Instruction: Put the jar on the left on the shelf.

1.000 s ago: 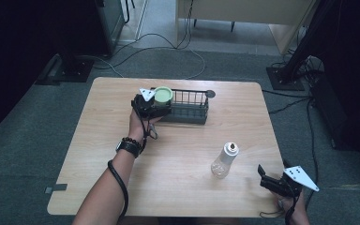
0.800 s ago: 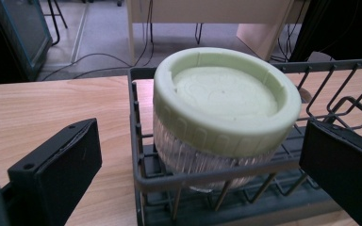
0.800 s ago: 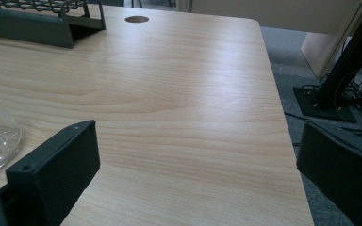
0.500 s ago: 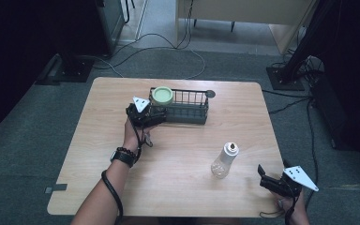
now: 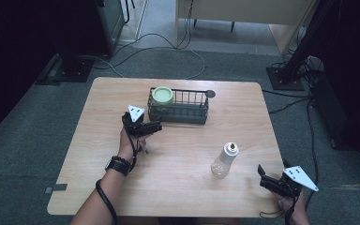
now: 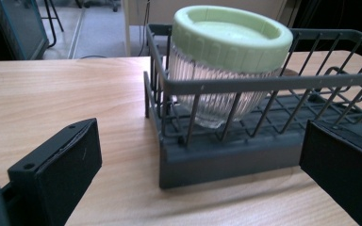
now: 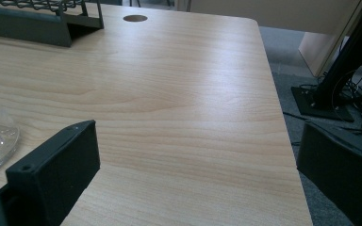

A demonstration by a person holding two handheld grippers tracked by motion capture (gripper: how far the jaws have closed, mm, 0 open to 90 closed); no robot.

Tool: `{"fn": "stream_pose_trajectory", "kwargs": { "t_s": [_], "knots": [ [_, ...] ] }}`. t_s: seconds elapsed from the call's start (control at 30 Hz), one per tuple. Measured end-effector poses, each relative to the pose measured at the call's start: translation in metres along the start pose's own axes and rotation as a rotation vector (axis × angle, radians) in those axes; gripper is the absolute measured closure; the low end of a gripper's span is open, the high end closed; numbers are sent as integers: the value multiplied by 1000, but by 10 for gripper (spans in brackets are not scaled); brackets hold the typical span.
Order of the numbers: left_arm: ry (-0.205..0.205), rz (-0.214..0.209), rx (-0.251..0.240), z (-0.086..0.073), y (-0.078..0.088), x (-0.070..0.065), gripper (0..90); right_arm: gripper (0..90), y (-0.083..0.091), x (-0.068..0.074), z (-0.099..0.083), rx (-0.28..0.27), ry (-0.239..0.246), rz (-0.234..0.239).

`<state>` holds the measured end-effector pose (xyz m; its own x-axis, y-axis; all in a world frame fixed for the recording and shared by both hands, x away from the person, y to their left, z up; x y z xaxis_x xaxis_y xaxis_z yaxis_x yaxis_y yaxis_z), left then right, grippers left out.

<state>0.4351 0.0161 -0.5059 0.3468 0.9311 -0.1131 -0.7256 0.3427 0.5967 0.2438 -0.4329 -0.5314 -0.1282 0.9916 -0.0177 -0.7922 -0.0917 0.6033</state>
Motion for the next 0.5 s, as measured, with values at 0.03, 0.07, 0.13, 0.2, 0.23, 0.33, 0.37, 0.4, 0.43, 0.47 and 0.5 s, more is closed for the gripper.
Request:
{"fn": "stream_pose_trajectory", "kwargs": {
  "t_s": [0.03, 0.07, 0.13, 0.2, 0.23, 0.33, 0.37, 0.4, 0.43, 0.47, 0.5],
  "knots": [
    [0, 0, 0, 0, 0, 0, 0, 0, 0, 0, 0, 0, 0, 0],
    [0, 0, 0, 0, 0, 0, 0, 0, 0, 0, 0, 0, 0, -1],
    [-3, -6, 3, -6, 2, 1, 0, 0, 0, 0, 0, 0, 0, -1],
    [1, -11, 3, -9, 4, 2, 0, 0, 0, 0, 0, 1, 0, -2],
    [1, -11, 3, -9, 4, 2, 0, 0, 0, 0, 0, 1, 0, -2],
    [3, -15, 4, -13, 7, 5, 0, 0, 0, 0, 0, 2, 1, -3],
    [3, -15, 4, -13, 7, 5, 0, 0, 0, 0, 0, 2, 1, -3],
    [7, -22, -1, -16, 11, 6, 0, 0, 0, 0, 0, 1, 1, -4],
    [7, -22, -1, -16, 11, 6, 0, 0, 0, 0, 0, 1, 1, -4],
    [7, -22, -1, -16, 11, 6, 0, 0, 0, 0, 0, 1, 0, -4],
    [7, -22, -1, -16, 11, 6, 0, 0, 0, 0, 0, 1, 0, -4]
  ]
}}
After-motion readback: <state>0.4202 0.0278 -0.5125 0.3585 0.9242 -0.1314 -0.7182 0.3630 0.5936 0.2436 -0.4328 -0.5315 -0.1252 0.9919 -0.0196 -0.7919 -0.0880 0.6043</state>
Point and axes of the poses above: each handheld gripper's, and its own axes: y roughly backward along the jaws, z roughly out of its top, x roughly to its left, the point moved 6 cm from there along -y, roughly forward along the jaws, and after that the axes turned 14 degrees about x, right-handed, at the moved point
